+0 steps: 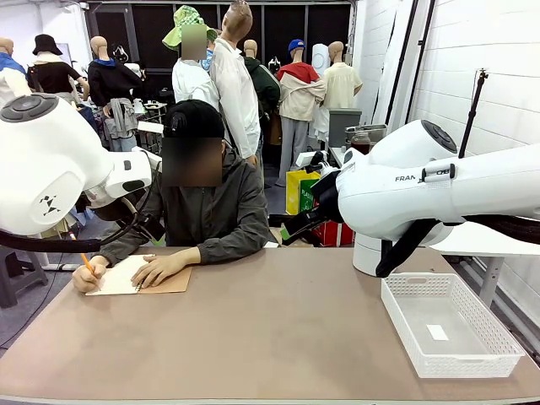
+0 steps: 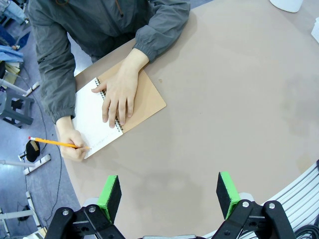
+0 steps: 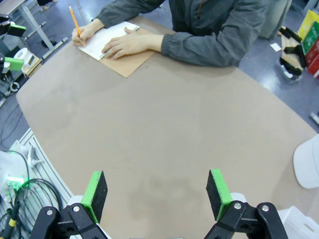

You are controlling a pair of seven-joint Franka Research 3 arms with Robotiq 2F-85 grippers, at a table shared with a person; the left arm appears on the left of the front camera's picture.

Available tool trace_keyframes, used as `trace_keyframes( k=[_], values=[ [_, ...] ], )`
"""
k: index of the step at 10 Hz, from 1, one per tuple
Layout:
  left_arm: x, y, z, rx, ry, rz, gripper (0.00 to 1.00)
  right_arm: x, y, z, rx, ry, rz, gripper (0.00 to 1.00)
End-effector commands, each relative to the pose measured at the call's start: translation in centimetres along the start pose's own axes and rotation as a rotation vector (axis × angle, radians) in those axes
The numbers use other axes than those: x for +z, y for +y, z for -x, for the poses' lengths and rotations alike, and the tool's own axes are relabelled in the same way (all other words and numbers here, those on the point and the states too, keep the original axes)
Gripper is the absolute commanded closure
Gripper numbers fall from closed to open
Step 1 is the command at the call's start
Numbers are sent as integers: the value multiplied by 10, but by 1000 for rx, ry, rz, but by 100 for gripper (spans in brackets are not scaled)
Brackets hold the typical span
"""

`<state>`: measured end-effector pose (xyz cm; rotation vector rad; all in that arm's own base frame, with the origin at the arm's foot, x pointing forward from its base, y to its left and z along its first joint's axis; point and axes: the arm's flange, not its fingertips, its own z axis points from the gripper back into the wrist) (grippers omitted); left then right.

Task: Sort the paper based on its condition.
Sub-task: If a person hands you a paper, place it in the Organizing basket , and if it's crumpled, put it in the Trash can.

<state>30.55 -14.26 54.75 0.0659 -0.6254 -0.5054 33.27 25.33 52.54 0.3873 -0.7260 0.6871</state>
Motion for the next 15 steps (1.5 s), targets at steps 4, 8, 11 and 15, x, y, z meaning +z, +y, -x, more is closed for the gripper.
trace_keyframes(
  k=[4,8,11,15],
  values=[
    [0,2,1,-10,4,4,0,0,-1,-2,-8,12,-3,0],
    [0,2,1,-10,4,4,0,0,-1,-2,-8,12,-3,0],
    [0,2,1,-10,4,4,0,0,-1,-2,-8,12,-3,0],
    [0,2,1,-10,4,4,0,0,-1,-2,-8,12,-3,0]
  ],
)
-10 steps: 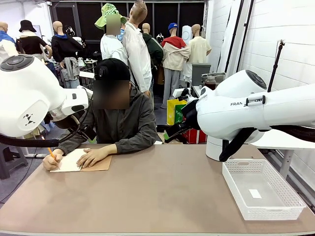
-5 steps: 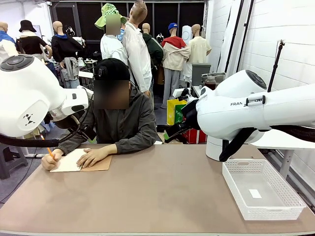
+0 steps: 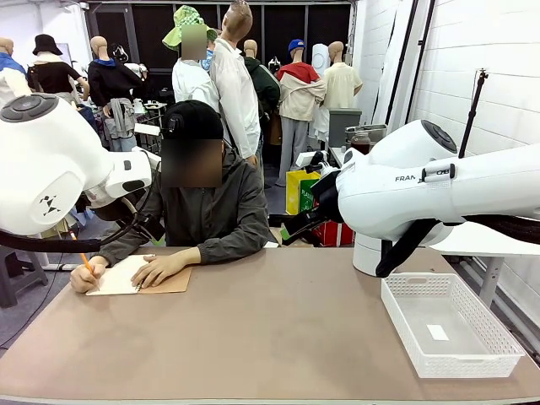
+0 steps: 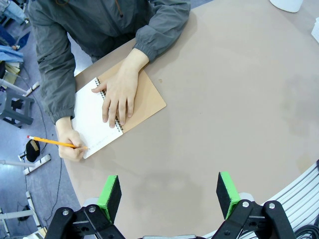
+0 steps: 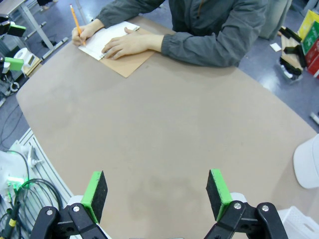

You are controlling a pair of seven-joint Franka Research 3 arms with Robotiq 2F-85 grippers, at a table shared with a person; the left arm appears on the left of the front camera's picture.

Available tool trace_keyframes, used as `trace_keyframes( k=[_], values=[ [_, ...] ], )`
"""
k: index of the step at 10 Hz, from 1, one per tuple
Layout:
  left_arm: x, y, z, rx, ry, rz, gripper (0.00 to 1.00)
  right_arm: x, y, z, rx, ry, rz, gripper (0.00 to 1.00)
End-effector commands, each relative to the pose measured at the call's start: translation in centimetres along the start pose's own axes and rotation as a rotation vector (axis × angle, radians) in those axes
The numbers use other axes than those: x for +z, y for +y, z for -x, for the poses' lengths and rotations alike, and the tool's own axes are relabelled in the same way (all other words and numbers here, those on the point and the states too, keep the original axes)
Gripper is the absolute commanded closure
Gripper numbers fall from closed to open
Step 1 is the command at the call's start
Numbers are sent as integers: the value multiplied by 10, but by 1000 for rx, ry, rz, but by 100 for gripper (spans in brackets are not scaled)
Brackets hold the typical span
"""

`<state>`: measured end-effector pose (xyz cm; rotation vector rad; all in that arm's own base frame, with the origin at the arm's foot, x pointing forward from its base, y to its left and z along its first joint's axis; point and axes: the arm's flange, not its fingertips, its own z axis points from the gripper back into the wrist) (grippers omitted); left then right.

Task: Sort the paper based on its condition.
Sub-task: If a person hands you a paper, place it in the Organizing basket , and if it's crumpled, put it in the Trash can.

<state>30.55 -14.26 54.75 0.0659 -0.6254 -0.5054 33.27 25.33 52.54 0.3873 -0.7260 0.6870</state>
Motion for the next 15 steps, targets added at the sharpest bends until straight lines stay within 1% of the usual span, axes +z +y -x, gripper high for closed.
trace_keyframes(
  k=[1,15],
  values=[
    [0,2,1,-10,4,4,0,0,-1,-2,-8,12,-3,0],
    [0,2,1,-10,4,4,0,0,-1,-2,-8,12,-3,0]
  ],
)
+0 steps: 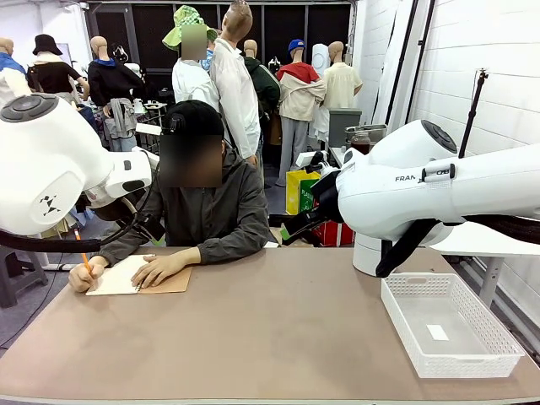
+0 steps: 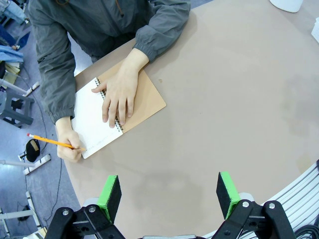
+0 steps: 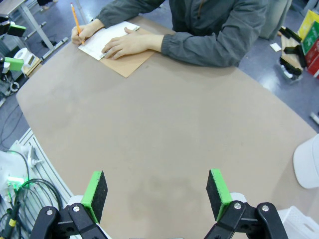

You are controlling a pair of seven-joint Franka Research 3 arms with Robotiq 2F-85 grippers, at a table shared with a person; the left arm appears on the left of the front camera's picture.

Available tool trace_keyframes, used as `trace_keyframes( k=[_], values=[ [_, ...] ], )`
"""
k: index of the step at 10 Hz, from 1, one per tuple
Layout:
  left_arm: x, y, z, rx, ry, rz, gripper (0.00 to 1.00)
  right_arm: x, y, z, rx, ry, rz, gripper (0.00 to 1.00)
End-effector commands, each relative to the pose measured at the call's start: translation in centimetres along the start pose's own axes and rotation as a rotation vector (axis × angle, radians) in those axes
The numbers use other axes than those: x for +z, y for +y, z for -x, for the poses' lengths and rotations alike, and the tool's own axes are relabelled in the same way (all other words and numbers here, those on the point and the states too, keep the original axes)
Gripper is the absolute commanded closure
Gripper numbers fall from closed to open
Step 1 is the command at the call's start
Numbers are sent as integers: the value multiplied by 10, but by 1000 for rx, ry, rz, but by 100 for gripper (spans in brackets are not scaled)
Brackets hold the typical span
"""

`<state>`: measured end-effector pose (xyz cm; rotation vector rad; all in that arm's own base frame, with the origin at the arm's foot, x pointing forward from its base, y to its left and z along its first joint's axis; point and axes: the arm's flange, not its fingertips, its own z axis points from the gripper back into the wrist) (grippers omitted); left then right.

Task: Sort the paper based on its condition.
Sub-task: If a person hands you a paper, place it in the Organizing basket , and if it's crumpled, put it in the Trash can.

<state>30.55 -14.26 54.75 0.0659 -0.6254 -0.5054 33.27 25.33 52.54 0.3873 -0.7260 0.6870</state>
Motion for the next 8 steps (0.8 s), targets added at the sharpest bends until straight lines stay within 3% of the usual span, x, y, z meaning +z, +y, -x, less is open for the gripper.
trace_keyframes(
  k=[1,8],
  values=[
    [0,2,1,-10,4,4,0,0,-1,-2,-8,12,-3,0],
    [0,2,1,-10,4,4,0,0,-1,-2,-8,12,-3,0]
  ],
)
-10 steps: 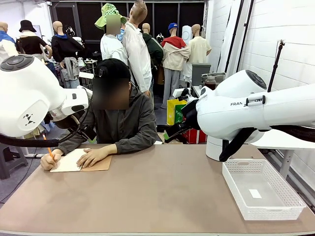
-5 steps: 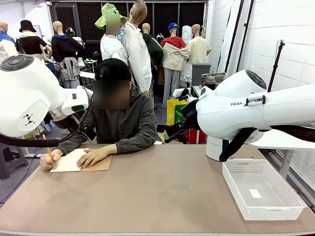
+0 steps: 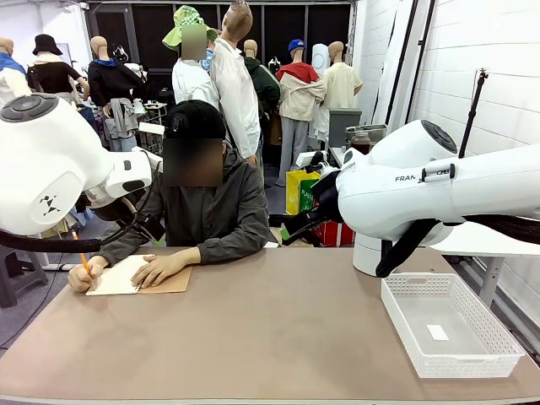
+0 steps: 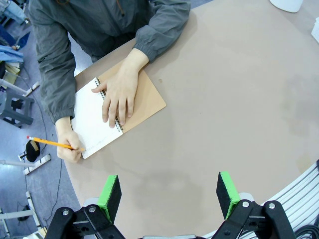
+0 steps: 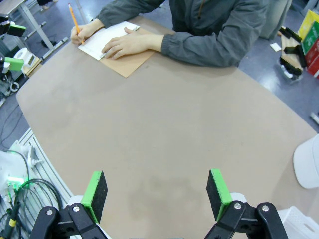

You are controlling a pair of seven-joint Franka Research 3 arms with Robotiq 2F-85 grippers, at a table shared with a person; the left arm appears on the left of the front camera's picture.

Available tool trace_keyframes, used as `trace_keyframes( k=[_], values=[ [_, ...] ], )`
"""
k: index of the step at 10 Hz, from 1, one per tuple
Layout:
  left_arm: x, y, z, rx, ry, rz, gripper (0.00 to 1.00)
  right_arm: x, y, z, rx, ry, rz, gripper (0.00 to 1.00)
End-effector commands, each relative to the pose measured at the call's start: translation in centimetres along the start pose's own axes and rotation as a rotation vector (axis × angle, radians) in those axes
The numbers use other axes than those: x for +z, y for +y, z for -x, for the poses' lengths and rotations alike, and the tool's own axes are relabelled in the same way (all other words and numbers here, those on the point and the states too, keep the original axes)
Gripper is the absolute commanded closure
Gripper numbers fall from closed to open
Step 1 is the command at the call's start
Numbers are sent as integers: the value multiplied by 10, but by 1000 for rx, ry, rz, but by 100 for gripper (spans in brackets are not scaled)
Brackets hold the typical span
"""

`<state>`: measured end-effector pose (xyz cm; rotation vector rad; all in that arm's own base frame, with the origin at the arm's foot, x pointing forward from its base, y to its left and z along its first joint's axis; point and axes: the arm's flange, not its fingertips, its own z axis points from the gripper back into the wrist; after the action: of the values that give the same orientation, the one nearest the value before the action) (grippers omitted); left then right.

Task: Sort the paper based on its condition.
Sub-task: If a person hands you a paper, place it in the Organizing basket , and if it's crumpled, put it in the Trash can.

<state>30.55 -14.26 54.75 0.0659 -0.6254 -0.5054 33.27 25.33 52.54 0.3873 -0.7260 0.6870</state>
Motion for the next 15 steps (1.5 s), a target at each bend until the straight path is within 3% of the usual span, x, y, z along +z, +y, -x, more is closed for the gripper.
trace_keyframes(
  k=[1,15],
  values=[
    [0,2,1,-10,4,4,0,0,-1,-2,-8,12,-3,0],
    [0,2,1,-10,4,4,0,0,-1,-2,-8,12,-3,0]
  ],
)
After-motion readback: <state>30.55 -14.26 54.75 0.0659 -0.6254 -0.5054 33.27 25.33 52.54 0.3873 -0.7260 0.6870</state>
